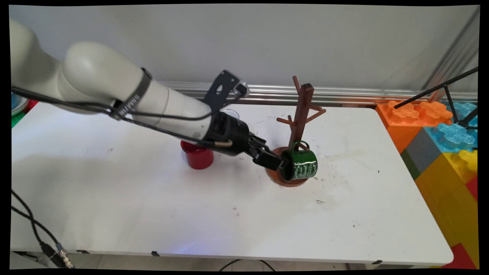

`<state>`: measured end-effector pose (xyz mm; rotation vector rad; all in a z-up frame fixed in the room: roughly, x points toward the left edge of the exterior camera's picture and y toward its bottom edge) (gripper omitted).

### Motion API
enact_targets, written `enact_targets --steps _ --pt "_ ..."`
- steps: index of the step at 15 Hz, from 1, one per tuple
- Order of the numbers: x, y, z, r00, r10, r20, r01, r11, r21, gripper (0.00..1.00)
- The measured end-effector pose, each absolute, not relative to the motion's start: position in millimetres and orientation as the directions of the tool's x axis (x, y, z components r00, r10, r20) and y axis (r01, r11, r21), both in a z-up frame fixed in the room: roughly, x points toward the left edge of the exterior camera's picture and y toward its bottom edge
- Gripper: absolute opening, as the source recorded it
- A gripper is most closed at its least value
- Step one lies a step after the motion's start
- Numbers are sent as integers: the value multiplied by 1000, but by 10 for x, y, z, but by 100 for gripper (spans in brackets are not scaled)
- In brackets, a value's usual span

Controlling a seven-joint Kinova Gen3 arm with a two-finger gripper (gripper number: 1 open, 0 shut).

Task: Pick up the green mug from the rack

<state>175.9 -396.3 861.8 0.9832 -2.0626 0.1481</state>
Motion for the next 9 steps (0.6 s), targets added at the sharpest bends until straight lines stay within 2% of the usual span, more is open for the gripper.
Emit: enact_targets --steps 9 --pt "1506 -3935 8199 -304 -582 754 -689 681 248 100"
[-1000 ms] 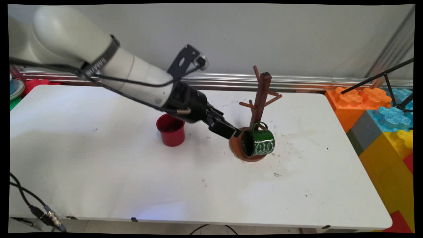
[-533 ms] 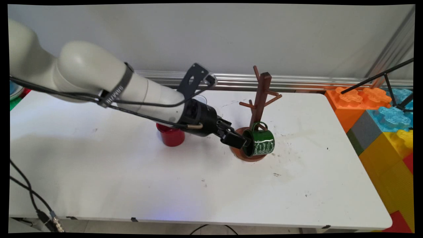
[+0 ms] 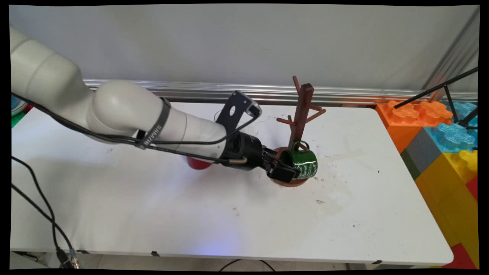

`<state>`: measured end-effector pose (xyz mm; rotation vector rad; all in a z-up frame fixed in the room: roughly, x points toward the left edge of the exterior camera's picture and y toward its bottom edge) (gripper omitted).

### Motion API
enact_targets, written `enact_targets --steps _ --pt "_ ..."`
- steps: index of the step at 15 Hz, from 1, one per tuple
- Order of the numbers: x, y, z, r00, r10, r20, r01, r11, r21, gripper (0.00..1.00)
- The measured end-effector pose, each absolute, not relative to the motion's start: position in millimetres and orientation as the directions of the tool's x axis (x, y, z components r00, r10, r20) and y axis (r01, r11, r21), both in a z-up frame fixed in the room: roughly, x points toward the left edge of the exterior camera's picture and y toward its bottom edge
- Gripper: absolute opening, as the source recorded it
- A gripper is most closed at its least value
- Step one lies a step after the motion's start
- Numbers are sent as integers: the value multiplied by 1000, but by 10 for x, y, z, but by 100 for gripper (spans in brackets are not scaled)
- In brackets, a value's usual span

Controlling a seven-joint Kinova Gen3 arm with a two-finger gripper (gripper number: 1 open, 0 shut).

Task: Pick up the green mug from the rack

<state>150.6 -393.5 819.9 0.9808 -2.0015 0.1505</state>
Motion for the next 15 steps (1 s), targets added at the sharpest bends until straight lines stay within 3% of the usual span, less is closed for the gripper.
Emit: enact_targets --steps 15 --pt "1285 -4068 7724 -258 -561 786 -702 668 247 100"
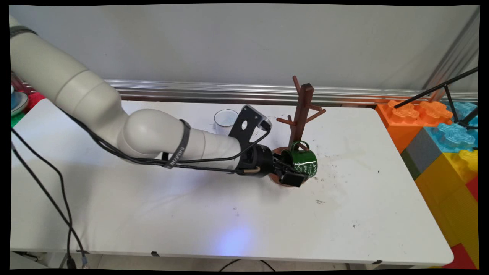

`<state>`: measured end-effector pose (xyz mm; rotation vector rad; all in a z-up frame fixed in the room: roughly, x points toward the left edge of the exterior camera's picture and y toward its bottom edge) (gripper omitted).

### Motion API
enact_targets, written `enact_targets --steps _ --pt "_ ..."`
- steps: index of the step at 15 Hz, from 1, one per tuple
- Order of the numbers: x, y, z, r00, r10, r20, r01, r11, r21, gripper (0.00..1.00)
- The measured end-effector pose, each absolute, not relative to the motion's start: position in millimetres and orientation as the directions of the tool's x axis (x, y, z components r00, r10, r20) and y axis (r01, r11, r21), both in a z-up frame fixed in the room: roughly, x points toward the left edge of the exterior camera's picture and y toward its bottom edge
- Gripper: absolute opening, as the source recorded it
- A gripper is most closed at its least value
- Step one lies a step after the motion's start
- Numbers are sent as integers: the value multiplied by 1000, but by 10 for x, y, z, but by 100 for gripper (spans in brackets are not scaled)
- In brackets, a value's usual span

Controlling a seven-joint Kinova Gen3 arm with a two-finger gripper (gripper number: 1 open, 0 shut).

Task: Pick up the green mug from the rack, then place the picked object on the table

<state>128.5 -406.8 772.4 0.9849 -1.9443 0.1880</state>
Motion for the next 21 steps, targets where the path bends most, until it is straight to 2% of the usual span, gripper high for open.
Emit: enact_targets --steps 10,11,21 --pt "1112 -4281 7505 -244 -578 779 -692 666 277 100" --pt "1103 -4291 7491 -244 -579 778 -691 666 280 0" --pt "1041 -4352 7452 -234 -584 777 -676 672 302 0"
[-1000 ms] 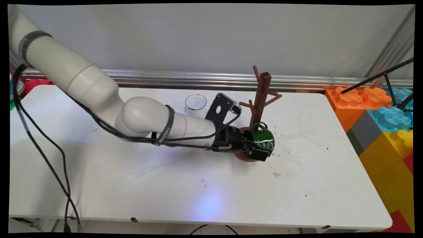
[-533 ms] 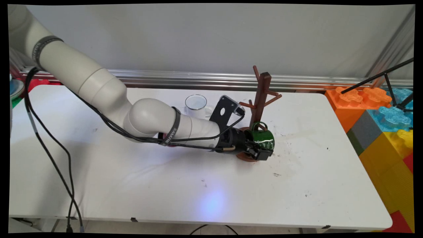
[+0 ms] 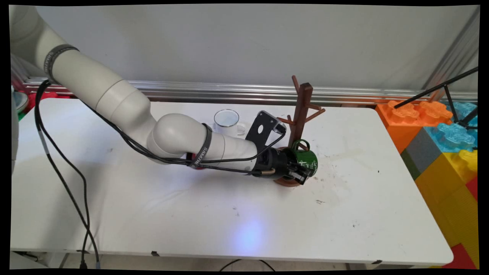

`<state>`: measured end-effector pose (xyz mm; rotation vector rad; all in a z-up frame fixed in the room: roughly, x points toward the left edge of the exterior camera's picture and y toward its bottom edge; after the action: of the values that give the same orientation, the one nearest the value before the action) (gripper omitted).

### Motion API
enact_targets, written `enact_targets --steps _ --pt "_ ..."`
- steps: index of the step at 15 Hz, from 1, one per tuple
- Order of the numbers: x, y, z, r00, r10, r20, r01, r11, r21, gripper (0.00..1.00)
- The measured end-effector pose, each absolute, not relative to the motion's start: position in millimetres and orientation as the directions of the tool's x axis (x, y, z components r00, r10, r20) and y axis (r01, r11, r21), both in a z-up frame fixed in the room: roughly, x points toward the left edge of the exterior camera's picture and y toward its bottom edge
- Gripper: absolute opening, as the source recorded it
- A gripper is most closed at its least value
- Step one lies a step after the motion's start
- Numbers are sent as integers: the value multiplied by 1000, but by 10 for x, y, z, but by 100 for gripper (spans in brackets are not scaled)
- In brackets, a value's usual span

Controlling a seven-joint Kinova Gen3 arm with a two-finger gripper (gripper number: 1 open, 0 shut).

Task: Place the picked object on the table

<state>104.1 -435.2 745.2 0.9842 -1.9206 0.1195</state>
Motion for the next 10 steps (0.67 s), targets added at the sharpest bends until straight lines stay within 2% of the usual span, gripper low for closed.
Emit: enact_targets --steps 10 --pt "983 -4232 7656 -235 -564 792 -626 711 321 0"
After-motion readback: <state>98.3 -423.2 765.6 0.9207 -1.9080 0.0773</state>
